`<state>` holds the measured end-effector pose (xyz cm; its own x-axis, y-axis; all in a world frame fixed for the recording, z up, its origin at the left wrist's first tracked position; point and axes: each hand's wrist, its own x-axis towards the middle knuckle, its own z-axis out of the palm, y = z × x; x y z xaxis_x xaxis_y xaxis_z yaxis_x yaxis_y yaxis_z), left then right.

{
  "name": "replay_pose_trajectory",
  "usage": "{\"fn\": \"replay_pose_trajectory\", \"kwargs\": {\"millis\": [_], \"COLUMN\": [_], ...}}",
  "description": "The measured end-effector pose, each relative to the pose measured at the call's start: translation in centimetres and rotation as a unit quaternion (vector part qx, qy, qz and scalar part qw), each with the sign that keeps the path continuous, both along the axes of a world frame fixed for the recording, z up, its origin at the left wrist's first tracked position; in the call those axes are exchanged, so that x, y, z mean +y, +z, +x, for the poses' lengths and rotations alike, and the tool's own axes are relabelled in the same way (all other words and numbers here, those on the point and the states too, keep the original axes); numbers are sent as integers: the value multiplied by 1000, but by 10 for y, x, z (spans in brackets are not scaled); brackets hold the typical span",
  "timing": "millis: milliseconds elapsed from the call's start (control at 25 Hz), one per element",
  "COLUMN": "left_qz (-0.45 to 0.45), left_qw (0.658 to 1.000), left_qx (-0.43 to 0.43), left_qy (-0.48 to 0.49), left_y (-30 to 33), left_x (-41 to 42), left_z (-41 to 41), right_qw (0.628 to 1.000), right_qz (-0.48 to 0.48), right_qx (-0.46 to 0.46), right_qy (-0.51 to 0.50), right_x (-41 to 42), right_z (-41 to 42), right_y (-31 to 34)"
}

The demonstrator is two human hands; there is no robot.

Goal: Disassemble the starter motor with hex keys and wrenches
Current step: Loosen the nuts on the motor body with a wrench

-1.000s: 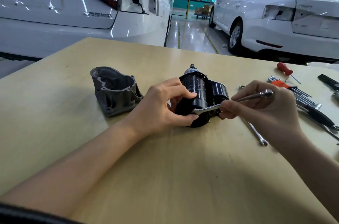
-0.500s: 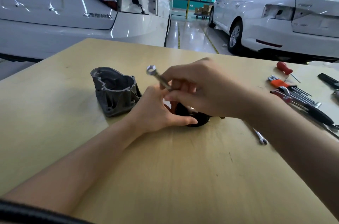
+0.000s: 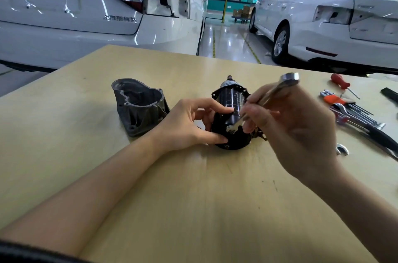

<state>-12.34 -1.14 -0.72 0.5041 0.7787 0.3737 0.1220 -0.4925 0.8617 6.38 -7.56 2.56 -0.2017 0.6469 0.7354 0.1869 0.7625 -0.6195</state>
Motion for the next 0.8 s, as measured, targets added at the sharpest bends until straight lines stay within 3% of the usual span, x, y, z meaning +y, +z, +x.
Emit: {"fn": "replay_pose_trajectory", "kwargs": {"millis": [320, 560, 640, 800], "left_qz": [-14, -15, -17, -16], "left_qw": [1000, 1000, 1000, 1000], "left_qx": [17, 14, 14, 16], "left_qy": [18, 21, 19, 19], "left_y": [0, 1, 2, 1], "left_x": [0, -1, -1, -1], "left_z": [-1, 1, 1, 0], "right_qw": [971, 863, 858, 914], "right_qz": [-139, -367, -403, -351], "right_qx": [177, 345, 319, 199], "right_qy": [-83, -38, -22, -30], "right_x": [-4, -4, 0, -1], "right_z": [16, 33, 40, 51], "right_y": [-5, -22, -21, -20]}}
